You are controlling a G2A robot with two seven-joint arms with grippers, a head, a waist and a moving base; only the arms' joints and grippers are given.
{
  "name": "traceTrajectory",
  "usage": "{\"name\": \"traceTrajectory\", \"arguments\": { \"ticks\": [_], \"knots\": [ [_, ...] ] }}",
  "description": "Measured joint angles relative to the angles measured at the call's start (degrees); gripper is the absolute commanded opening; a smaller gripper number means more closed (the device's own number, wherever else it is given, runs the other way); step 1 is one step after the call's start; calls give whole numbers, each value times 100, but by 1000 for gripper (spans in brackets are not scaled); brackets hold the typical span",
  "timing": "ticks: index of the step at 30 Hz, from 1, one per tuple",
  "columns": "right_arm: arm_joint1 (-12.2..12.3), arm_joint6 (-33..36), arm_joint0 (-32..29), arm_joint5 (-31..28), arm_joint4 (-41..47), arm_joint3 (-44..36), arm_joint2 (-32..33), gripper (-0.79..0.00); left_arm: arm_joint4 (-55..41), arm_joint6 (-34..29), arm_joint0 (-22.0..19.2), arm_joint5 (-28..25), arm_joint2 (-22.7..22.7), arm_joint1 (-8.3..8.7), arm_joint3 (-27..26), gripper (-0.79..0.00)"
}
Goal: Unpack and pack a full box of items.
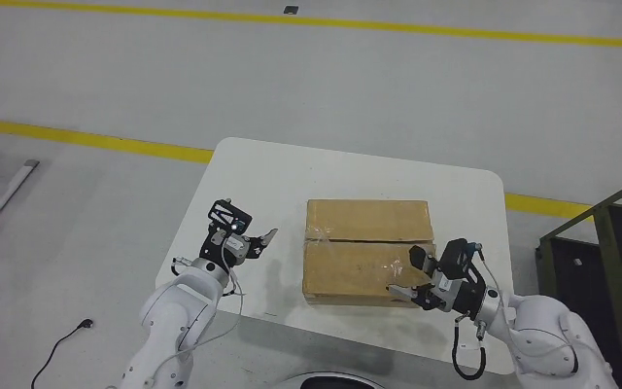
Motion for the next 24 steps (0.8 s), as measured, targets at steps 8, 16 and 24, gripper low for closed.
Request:
{"name": "traceTrajectory", "arguments": {
  "ticks": [8, 16, 24],
  "knots": [
    [20, 195, 110, -68, -330, -186, -333, 0, 2, 1, -2, 3, 2, -1, 2, 0],
    [41, 461, 621, 11, -1205, -242, -1075, -117, 2, 0, -2, 3, 2, -1, 2, 0],
    [28, 612, 1383, -19, -1731, 252, -1821, -206, 2, 0, -2, 3, 2, -1, 2, 0]
  ]
}}
